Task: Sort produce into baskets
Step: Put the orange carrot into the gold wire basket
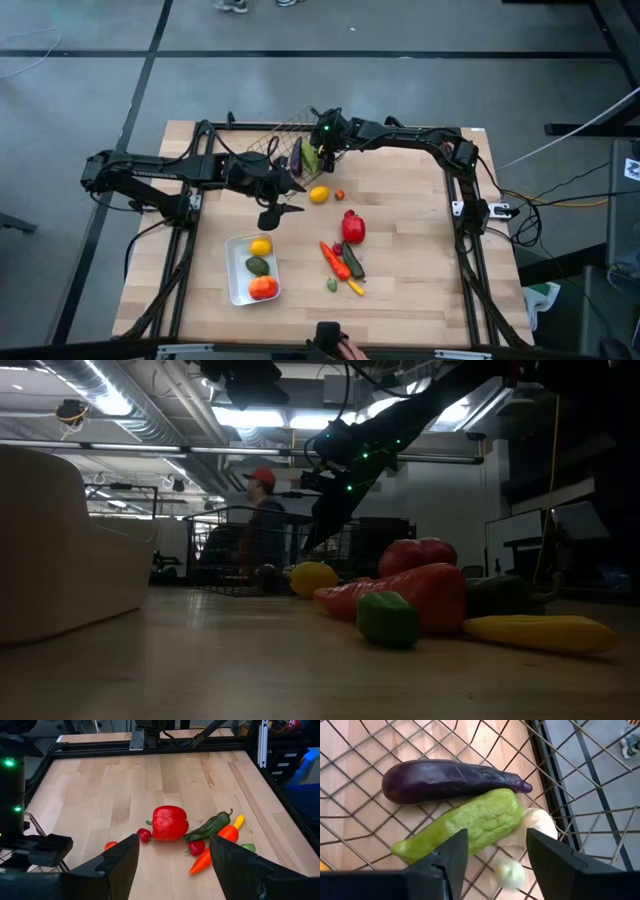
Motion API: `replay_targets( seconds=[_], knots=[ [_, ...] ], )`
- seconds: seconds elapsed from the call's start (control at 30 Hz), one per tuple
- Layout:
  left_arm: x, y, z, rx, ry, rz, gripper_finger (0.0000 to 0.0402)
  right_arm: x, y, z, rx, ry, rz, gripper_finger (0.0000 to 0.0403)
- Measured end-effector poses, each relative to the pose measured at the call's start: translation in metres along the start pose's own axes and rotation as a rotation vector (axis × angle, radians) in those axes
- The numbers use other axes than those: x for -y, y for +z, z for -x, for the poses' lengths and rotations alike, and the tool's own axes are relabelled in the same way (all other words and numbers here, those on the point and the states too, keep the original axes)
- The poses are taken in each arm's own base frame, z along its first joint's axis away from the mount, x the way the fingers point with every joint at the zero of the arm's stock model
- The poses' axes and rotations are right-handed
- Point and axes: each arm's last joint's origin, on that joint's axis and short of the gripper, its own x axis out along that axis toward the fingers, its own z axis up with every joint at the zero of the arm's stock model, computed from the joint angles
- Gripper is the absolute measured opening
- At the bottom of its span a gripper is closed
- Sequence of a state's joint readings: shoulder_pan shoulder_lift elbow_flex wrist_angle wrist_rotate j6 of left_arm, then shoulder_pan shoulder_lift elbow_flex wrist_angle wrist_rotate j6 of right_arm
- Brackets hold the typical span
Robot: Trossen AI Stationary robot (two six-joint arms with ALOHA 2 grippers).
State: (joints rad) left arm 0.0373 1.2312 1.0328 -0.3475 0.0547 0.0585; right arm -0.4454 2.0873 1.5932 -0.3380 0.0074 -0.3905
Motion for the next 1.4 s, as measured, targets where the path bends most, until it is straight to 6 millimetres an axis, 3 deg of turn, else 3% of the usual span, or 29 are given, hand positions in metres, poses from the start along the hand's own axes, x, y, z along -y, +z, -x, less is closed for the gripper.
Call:
replay_targets(
  seconds=[0.13, 0.27, 0.5, 0.73, 0.9, 1.07, 1.4],
  knots=[
    [0.000, 0.000, 0.000, 0.000, 0.000, 0.005, 0.0237, 0.000, 0.000, 0.005, -0.018, -0.002, 0.001, 0.0204],
    [0.000, 0.000, 0.000, 0.001, 0.000, 0.009, 0.0237, 0.002, 0.004, 0.026, -0.025, -0.001, 0.002, 0.0203],
    [0.000, 0.007, 0.000, 0.071, 0.004, 0.004, 0.0237, 0.011, 0.025, 0.095, 0.081, -0.043, 0.001, 0.0202],
    [0.001, 0.011, -0.006, 0.116, 0.000, -0.028, 0.0237, -0.003, 0.040, 0.177, 0.189, -0.046, 0.035, 0.0202],
    [0.013, 0.008, -0.034, 0.102, -0.039, -0.061, 0.0237, -0.025, 0.042, 0.225, 0.229, -0.004, 0.078, 0.0202],
    [0.030, -0.008, -0.070, 0.011, -0.089, -0.110, 0.0237, -0.051, 0.033, 0.259, 0.190, 0.077, 0.085, 0.0202],
    [0.055, -0.051, -0.134, -0.166, -0.153, -0.171, 0.0237, -0.095, 0.017, 0.293, 0.079, 0.227, 0.082, 0.0202]
  ],
)
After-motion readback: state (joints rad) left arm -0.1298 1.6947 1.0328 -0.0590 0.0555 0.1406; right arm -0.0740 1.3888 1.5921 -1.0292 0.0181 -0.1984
